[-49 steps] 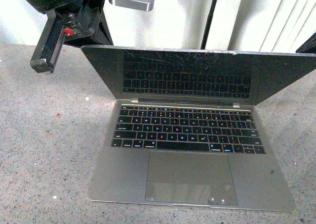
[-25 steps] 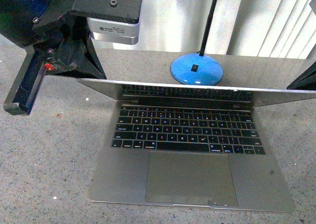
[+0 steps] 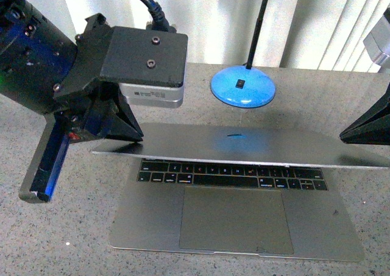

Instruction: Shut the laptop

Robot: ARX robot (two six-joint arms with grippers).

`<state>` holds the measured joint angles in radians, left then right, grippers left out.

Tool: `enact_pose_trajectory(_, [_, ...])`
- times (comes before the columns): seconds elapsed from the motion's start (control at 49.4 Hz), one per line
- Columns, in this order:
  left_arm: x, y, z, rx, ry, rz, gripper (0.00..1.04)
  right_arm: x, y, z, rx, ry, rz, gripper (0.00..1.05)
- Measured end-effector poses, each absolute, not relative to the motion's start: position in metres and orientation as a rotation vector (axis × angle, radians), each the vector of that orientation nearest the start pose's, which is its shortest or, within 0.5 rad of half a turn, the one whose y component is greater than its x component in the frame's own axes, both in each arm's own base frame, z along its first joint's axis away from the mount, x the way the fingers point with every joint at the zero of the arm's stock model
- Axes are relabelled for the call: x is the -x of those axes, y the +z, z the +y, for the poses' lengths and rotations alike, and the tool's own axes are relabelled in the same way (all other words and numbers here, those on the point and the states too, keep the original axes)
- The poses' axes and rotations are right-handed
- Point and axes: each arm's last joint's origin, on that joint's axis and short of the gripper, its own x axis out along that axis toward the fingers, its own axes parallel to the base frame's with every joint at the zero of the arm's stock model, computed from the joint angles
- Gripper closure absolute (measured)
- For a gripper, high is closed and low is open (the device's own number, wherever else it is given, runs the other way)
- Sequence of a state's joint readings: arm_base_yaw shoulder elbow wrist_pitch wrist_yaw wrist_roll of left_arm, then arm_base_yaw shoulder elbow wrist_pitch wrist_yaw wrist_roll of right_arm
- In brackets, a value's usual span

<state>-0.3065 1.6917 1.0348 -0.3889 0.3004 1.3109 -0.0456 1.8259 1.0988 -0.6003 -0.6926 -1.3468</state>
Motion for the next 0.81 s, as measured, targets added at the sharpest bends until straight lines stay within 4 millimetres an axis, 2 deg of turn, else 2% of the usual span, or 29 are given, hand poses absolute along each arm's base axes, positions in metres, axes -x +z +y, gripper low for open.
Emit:
enact_pose_trajectory(0.405, [-0.297, 0.141, -0.109, -1.088, -1.174, 0.573, 1.01, -0.319, 0.118, 0.010, 0.586, 1.240, 0.651, 1.02])
enact_pose_trajectory(0.607, [-0.287, 0.109, -0.110, -1.041, -1.197, 0.611, 1.01, -0.306, 0.083, 0.014, 0.534, 1.249, 0.673, 1.02])
enact_pose_trajectory(0.81, [-0.281, 0.093, -0.111, -1.014, -1.207, 0.630, 1.01, -0.297, 0.061, 0.017, 0.499, 1.255, 0.699, 1.02])
